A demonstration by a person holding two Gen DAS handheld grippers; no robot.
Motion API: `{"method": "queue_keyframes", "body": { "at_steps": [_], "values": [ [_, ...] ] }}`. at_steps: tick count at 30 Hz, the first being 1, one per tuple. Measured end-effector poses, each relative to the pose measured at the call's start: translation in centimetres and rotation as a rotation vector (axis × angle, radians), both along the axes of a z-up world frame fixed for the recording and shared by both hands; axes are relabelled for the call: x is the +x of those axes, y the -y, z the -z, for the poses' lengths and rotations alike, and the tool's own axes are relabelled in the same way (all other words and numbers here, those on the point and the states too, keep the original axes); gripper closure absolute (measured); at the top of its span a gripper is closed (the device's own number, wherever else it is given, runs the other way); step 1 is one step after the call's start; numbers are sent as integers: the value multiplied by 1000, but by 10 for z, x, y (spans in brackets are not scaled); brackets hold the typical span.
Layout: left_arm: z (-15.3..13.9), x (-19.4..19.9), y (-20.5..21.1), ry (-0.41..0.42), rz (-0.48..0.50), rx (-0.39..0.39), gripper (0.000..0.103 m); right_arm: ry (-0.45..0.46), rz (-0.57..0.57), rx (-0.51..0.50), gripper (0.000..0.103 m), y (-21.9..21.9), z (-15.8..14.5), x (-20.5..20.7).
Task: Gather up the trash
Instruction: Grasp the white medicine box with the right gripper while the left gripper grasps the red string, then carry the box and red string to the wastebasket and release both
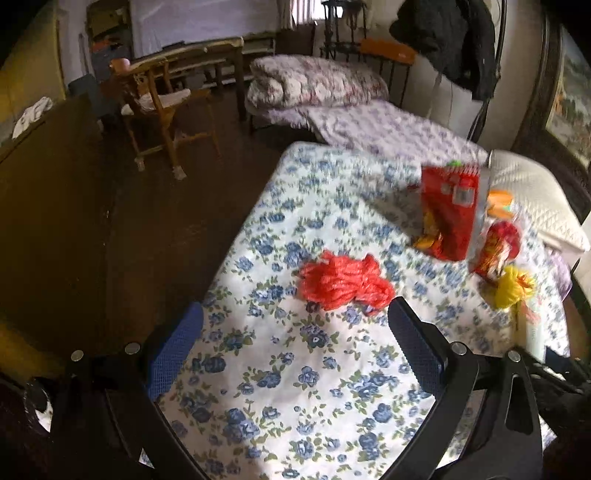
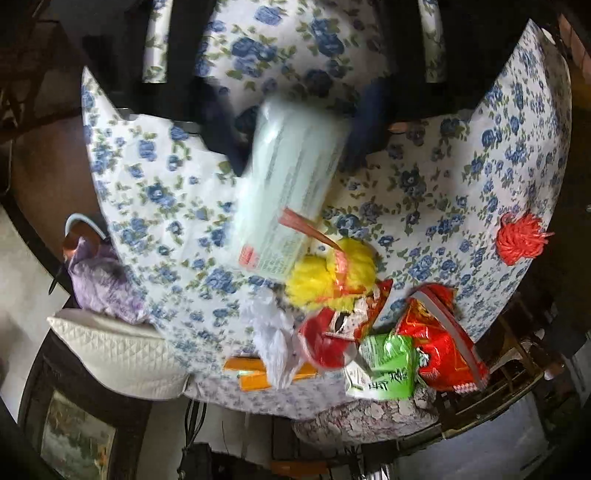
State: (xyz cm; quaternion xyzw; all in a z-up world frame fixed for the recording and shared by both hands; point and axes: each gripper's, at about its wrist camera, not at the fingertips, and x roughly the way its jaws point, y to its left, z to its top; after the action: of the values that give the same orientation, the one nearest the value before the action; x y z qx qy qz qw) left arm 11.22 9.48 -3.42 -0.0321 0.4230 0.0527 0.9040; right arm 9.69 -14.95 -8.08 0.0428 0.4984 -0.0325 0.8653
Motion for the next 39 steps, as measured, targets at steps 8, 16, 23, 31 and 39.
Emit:
{"method": "queue_keyframes", "body": {
  "at_steps": [8,16,23,31,39],
  "values": [
    [16,24,15,-47,67,-23,7,32,16,120,53,21,-8,-10],
    [34,50,21,-82,75,-28,25,9,12,157,53,26,-2,-4],
    [19,37,25,-30,145,-73,62,26,1,178,53,26,-4,-6],
    [-32,-12,41,116,225,-164,62,37,1,183,53,27,-6,-7],
    [-48,-33,59,158,278,-200,62,61,10,206,53,27,-11,-9]
  ]
}}
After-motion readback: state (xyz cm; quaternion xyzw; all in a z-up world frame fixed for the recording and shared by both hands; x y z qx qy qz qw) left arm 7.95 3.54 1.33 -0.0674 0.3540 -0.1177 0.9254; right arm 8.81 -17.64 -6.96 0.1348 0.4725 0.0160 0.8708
